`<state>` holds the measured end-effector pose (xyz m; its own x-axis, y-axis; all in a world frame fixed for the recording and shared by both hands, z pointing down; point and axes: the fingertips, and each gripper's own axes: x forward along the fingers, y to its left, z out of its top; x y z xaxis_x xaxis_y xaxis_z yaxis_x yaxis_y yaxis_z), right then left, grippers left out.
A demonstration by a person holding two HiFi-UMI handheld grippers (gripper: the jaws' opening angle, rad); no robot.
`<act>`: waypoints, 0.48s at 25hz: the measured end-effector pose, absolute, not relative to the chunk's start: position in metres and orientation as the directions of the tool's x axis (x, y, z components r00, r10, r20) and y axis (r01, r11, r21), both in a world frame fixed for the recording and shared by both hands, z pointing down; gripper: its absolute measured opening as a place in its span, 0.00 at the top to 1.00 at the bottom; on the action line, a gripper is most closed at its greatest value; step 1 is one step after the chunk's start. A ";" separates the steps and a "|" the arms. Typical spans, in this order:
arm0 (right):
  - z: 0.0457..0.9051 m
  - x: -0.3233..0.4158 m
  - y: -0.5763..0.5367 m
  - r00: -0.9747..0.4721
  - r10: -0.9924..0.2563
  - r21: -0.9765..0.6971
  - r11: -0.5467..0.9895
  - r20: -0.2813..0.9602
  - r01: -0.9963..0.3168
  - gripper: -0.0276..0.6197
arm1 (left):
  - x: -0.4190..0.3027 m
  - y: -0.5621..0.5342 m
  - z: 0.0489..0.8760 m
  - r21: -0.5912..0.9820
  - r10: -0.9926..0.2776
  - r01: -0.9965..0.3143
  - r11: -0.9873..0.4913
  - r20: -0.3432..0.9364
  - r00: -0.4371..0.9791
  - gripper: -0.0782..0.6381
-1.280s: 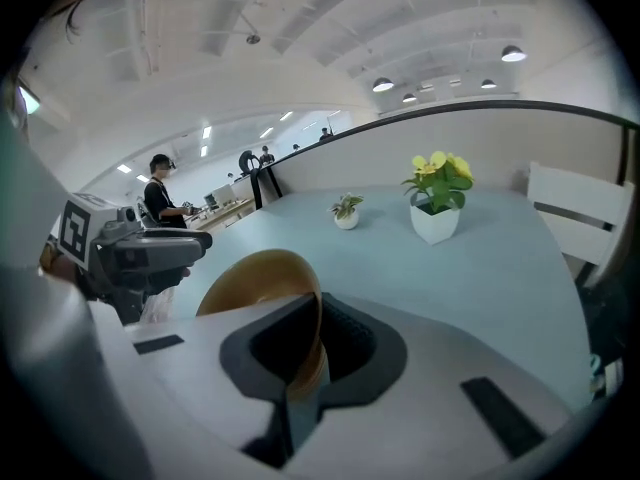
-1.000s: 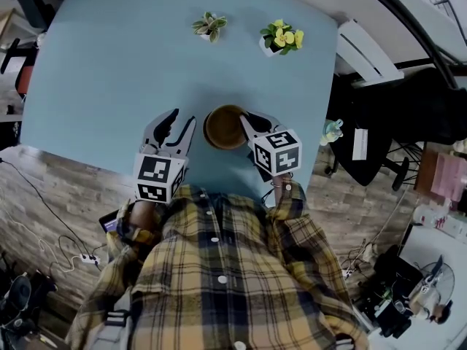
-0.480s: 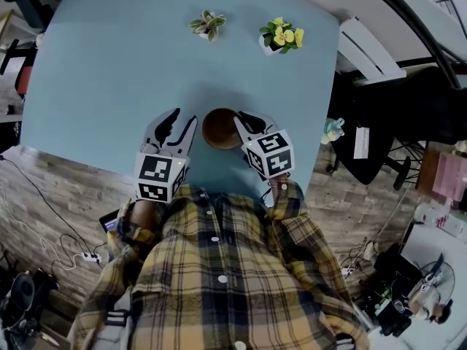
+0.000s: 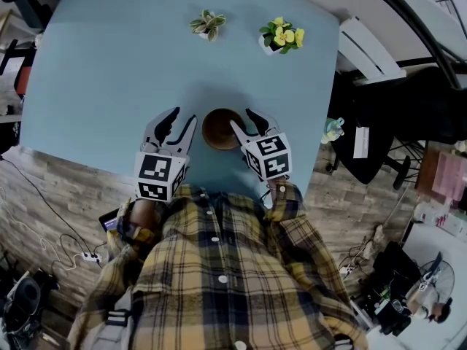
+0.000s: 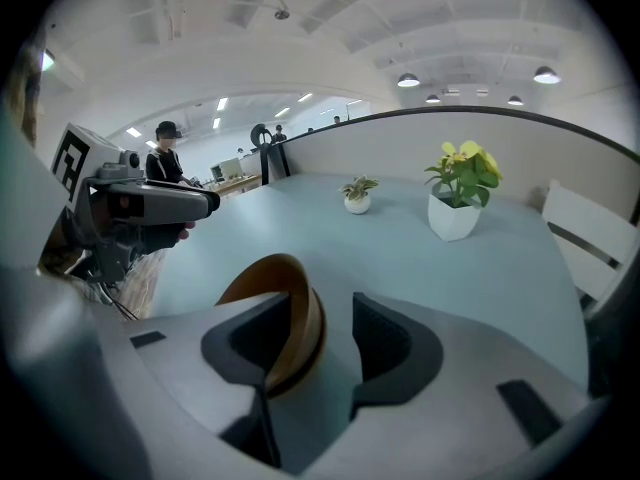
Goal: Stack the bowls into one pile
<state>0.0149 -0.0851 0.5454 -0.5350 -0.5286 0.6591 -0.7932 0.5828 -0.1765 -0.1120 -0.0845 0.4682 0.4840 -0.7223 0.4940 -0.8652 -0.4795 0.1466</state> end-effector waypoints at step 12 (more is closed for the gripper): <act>0.538 0.027 -0.091 -0.512 -0.575 -0.204 0.515 0.638 -0.833 0.66 | -0.114 -0.084 0.462 0.139 -0.729 -0.862 -0.487 0.479 0.489 0.69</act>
<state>0.0272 -0.0910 0.5377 -0.5119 -0.5749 0.6383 -0.8327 0.5148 -0.2042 -0.1136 -0.0841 0.4622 0.4889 -0.7291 0.4790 -0.8624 -0.4867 0.1393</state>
